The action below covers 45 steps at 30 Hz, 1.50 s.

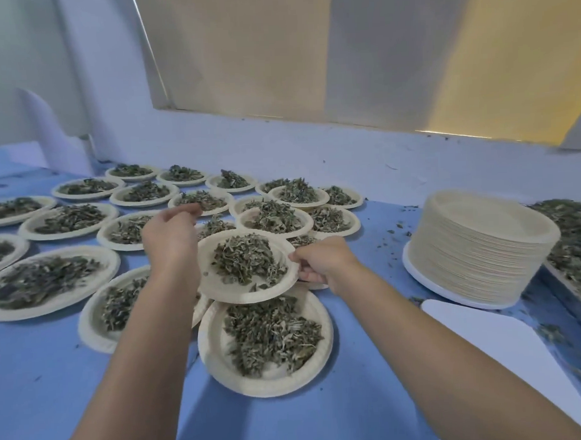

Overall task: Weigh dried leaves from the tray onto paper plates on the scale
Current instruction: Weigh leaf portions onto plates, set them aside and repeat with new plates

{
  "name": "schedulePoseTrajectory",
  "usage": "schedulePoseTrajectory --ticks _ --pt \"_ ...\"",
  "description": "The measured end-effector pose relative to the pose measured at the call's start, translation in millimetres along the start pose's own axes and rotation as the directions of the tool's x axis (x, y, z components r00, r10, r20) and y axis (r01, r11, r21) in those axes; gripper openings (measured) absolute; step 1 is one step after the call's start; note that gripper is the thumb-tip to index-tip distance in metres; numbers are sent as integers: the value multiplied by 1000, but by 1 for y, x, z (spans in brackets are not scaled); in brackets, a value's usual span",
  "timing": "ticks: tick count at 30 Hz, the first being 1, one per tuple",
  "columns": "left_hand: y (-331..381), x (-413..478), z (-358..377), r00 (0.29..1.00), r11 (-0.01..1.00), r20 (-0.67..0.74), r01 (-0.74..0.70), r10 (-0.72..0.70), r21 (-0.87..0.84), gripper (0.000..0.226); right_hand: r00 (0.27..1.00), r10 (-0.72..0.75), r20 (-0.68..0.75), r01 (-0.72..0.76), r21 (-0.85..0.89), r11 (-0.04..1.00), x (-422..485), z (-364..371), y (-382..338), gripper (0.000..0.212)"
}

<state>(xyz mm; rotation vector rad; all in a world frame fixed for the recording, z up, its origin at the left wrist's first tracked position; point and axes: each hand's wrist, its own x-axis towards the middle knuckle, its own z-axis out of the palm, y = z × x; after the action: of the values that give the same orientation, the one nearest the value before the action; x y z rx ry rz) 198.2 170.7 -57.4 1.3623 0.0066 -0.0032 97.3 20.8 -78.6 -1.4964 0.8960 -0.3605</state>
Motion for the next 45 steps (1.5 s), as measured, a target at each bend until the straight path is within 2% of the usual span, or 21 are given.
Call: schedulePoseTrajectory --ticks 5,10,16,24,29,35,40,43,45 --pt "-2 -5 8 1000 999 19 13 -13 -43 36 999 14 30 -12 -84 996 5 13 6 10" --pt "-4 -11 14 999 993 38 41 -37 -107 37 999 8 34 -6 -66 998 12 18 11 29" --pt "-1 -17 17 996 990 65 64 -56 -129 34 996 -86 24 88 -157 984 10 19 12 23" --pt "0 -29 25 991 988 108 86 -72 -130 33 990 -138 5 137 -155 978 3 8 11 25" --pt "-2 -53 51 973 981 219 107 -71 -159 32 971 -228 -77 201 -262 944 -2 -11 10 22" --pt "-4 -98 100 925 960 375 154 -56 -236 32 857 -505 -104 369 -560 742 -24 -57 9 25" --pt "-6 -144 145 862 935 496 257 -108 -243 29 717 -692 -83 392 -772 499 -41 -116 5 16" --pt "-6 -169 166 823 929 557 284 -110 -237 24 588 -807 -59 344 -884 315 -44 -153 6 18" --pt "-7 -182 174 806 925 581 300 -114 -233 22 536 -841 -67 313 -910 272 -45 -176 6 22"
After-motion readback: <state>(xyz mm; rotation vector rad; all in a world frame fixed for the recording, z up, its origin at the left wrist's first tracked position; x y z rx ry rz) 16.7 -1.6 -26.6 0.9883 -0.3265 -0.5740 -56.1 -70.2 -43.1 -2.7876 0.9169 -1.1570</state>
